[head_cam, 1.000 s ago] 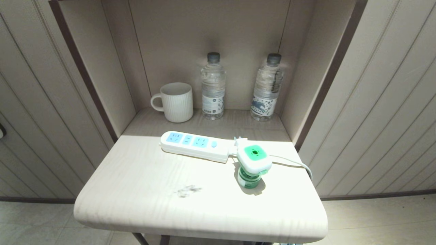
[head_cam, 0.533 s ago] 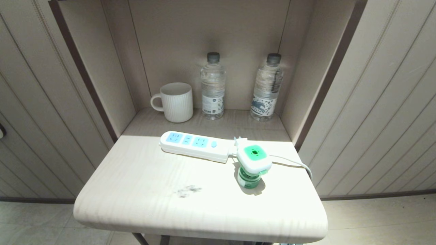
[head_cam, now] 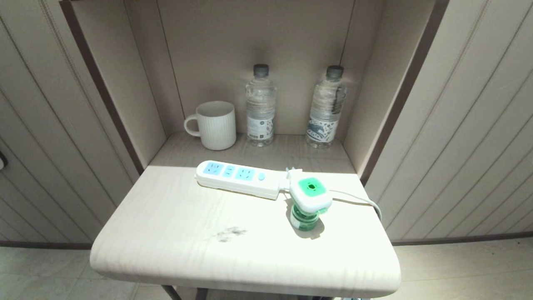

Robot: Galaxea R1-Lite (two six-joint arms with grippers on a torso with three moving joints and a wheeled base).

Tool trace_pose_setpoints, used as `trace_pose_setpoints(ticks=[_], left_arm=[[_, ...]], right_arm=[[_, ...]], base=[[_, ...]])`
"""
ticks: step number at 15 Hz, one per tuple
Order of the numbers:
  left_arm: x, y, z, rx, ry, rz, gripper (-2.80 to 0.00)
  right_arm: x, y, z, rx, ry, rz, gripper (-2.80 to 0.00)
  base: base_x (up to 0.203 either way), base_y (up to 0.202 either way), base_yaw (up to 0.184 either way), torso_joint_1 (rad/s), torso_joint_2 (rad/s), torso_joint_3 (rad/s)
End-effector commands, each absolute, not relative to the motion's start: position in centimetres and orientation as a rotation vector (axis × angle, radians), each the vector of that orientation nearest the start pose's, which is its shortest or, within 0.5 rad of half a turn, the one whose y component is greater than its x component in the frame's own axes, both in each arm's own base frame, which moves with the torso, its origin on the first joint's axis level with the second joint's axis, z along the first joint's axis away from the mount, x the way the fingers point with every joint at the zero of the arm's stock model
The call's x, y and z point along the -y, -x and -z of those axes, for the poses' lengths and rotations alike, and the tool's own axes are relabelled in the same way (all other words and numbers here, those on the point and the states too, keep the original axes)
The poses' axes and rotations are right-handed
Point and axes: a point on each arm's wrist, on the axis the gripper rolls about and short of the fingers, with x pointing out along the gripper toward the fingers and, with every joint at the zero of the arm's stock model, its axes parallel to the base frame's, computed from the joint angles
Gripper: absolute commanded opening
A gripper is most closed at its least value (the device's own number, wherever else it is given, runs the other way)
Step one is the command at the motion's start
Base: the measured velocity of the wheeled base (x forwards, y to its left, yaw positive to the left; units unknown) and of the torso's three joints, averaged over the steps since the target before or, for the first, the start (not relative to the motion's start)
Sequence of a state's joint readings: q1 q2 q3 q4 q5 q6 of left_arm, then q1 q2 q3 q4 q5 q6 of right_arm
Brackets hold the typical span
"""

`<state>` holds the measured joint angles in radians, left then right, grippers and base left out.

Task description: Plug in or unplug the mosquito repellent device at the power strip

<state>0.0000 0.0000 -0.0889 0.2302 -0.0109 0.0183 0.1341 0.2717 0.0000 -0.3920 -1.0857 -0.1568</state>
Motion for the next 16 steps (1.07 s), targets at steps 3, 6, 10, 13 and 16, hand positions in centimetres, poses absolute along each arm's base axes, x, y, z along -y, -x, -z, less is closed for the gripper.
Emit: trace_pose_setpoints(ticks=[3,6,10,13,16], left_arm=[[0.0,3.1,-7.6,-0.144,-0.018,0.012,-2.80],[0.0,3.1,-7.6,-0.143,-0.018,0.012,-2.80],[0.0,3.1,-7.6,-0.144,-0.018,0.012,-2.80],[0.0,3.1,-7.6,-0.143,-0.018,0.012,-2.80],[0.0,3.1,-7.6,-0.143,-0.018,0.012,-2.80]], right_arm=[[2.1,0.9,-11.6,0.082,-0.044,1.036,-2.80],[1.9,1.6,-11.5,0.092,-0.018,1.118,-2.80],[1.3,2.9,-9.7,0.183,0.024,0.597,-2.80],[0.4,2.5,-9.2,0.144,0.068,0.189,-2.80],[0.1,2.3,-8.3,0.068,0.084,0.035,-2.80]], base=[[0.000,0.000,0.000,0.000,0.00,0.000],[0.000,0.000,0.000,0.000,0.00,0.000],[0.000,0.000,0.000,0.000,0.00,0.000],[0.000,0.000,0.000,0.000,0.00,0.000],[0.000,0.000,0.000,0.000,0.00,0.000]])
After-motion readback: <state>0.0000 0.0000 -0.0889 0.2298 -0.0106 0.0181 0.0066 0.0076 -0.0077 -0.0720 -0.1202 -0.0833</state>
